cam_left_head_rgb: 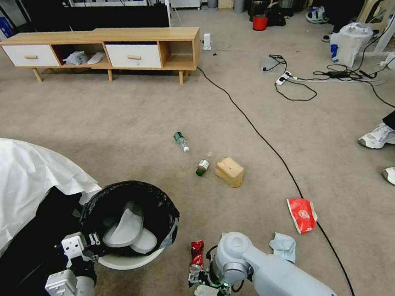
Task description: Pick up the trash bin and place the garbage on the floor into it.
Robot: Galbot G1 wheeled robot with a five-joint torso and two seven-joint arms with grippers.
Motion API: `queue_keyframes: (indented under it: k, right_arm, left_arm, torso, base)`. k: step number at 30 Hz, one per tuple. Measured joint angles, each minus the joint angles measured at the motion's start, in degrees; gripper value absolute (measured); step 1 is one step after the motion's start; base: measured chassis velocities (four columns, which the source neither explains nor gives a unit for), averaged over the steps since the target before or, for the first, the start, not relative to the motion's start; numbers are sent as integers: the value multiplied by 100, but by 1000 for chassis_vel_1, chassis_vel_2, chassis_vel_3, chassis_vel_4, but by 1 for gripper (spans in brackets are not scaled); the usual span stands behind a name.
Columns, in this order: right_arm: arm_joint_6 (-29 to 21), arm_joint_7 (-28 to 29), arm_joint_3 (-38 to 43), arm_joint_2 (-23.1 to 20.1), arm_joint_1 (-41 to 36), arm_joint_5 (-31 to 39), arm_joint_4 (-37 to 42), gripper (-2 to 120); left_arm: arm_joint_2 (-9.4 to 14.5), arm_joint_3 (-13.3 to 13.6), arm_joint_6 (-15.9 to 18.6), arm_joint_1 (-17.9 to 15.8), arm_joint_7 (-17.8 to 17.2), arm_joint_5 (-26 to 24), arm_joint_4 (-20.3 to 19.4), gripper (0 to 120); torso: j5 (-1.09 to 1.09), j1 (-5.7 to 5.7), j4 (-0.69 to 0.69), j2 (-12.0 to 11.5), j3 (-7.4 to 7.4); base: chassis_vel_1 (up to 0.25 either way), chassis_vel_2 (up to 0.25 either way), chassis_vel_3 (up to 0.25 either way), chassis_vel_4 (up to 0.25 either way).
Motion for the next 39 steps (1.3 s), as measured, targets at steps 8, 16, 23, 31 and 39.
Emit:
queue_keyframes:
  k: [8, 16, 23, 31, 39]
  right_arm:
    - [-118, -147, 9, 10, 200, -70, -296, 100]
    - [-201, -267, 10, 123, 282, -177, -592, 100]
    - [-258, -400, -21, 223, 316, -365, -879, 100]
    - [-288, -514, -45, 240, 278, -526, -1033, 100]
    - [-293, -544, -47, 212, 207, -621, -1079, 100]
  left_arm:
    - [11, -6, -15, -42, 6, -3, 86, 1]
    - [23, 5, -16, -114, 8, -43, 172, 1]
    - [56, -42, -17, -121, 6, -110, 197, 1]
    - [68, -84, -19, -129, 5, -143, 227, 1]
    - [40, -70, -21, -138, 4, -147, 241, 1]
  torso:
    - [0, 0, 0, 0, 0]
    - [0, 0, 0, 0, 0]
    - [0, 0, 0, 0, 0]
    - [0, 0, 0, 0, 0]
    - [0, 0, 0, 0, 0]
  base:
    - [0, 0, 0, 0]
    - [0, 0, 0, 0]
    - [0, 0, 0, 0]
    - [0, 0, 0, 0]
    - [0, 0, 0, 0]
